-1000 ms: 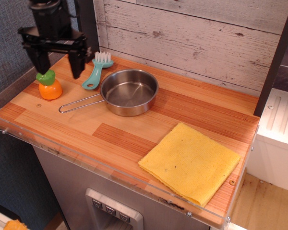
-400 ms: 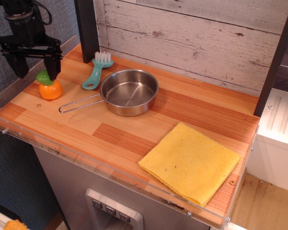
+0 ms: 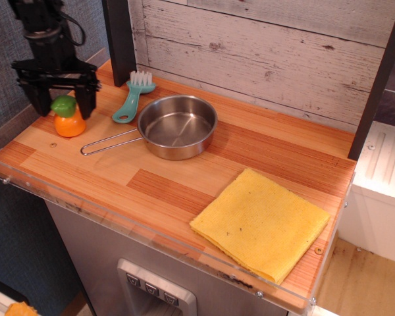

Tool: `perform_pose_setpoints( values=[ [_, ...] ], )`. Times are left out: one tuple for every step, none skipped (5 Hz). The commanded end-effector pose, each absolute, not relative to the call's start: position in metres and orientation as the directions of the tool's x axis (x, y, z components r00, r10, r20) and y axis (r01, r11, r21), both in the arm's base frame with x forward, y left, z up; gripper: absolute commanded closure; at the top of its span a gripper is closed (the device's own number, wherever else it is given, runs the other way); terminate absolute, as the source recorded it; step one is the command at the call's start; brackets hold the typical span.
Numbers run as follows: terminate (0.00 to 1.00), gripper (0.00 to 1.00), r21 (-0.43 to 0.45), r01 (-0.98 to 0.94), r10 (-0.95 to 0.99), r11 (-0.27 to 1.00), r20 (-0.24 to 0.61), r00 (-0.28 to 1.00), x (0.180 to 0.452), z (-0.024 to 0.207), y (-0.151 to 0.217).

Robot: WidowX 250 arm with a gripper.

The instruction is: Place the bottle on the yellow cloth

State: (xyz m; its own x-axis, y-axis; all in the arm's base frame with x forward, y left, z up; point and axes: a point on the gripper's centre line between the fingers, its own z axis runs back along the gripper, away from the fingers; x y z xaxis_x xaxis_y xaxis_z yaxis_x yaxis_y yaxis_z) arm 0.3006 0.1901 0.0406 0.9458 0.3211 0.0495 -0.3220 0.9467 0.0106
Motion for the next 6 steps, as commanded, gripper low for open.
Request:
perform_pose_setpoints(
  values=[
    [0.0, 1.0, 0.038, -0.325, 0.319, 0.945, 0.108, 0.941, 0.3, 0.057, 0.182],
    [0.0, 1.0, 0.038, -0.337, 0.33, 0.941, 0.126, 0.935, 0.297, 0.068, 0.18],
    [0.0, 1.0, 0.058, -0.374, 0.362, 0.926, 0.148, 0.92, 0.29, 0.091, 0.169],
    [0.0, 1.0, 0.118, -0.407, 0.381, 0.906, 0.197, 0.903, 0.283, 0.13, 0.139],
    [0.0, 1.0, 0.127, -0.334, 0.296, 0.934, 0.247, 0.923, 0.278, 0.164, 0.089],
    [0.0, 1.0, 0.012, -0.172, 0.163, 0.985, 0.268, 0.95, 0.274, 0.171, 0.047]
  ],
)
